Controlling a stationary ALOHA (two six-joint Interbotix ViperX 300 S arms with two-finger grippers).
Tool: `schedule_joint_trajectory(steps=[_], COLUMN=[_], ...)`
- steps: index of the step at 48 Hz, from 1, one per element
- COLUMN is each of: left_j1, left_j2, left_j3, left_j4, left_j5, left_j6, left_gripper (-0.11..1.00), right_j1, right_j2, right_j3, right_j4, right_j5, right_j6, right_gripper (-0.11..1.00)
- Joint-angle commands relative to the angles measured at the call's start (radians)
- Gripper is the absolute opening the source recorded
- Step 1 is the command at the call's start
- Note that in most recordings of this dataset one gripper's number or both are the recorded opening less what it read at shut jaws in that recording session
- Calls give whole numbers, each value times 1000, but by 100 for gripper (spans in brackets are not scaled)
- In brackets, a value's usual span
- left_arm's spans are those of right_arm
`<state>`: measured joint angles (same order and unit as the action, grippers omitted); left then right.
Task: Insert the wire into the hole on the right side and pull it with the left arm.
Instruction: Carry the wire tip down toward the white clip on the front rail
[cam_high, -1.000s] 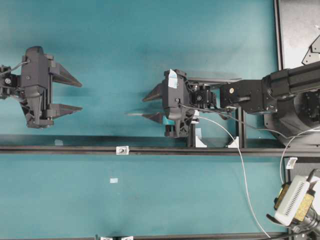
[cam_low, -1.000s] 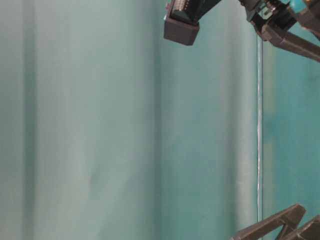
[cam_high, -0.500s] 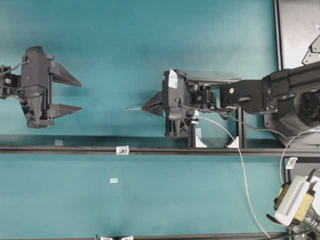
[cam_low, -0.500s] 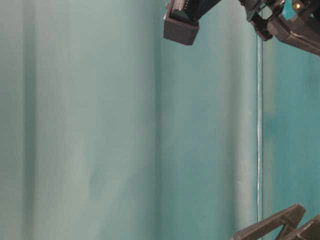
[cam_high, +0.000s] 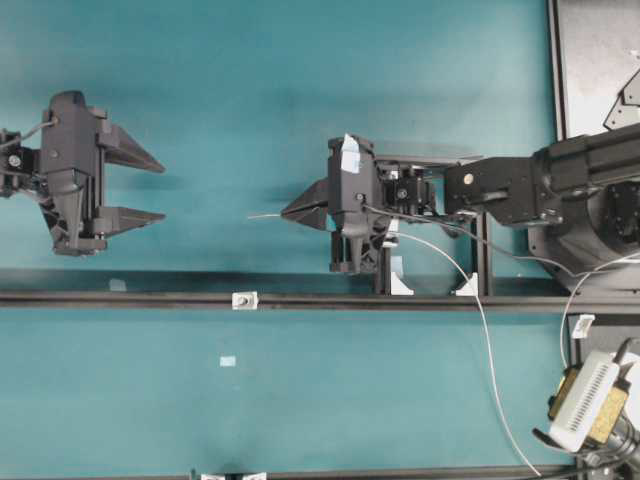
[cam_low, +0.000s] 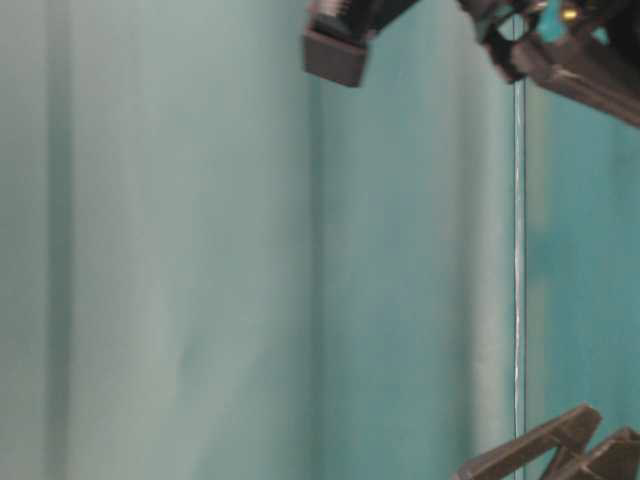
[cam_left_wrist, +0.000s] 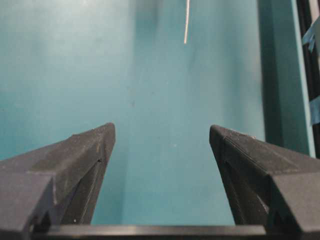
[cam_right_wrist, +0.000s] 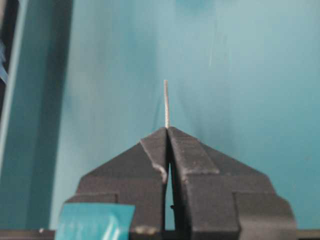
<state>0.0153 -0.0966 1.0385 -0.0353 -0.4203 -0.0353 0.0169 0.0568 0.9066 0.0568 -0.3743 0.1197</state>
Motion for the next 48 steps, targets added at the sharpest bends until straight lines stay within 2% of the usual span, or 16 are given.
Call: schedule_joint_trajectory(steps=[1,30,41,48], left_j1=[-3,-3,-23,-57], left_j2=[-32,-107,-87,-54], left_j3=[-17,-40,-49,-49], left_j4=[0,0,0,-5], left_j5=[-8,12,6,-17], left_j6=[-2,0,-3,-6], left_gripper=[91,91,91,91], right_j1=[0,-2,0,6], right_j2=[-61,-247,-255,-255], right_j3=[-8,-3,20,44], right_j4=[3,-2,-3,3], right_j5=[5,138,124,74], right_j6=[0,-2,-2,0], right_gripper=[3,2,3,3])
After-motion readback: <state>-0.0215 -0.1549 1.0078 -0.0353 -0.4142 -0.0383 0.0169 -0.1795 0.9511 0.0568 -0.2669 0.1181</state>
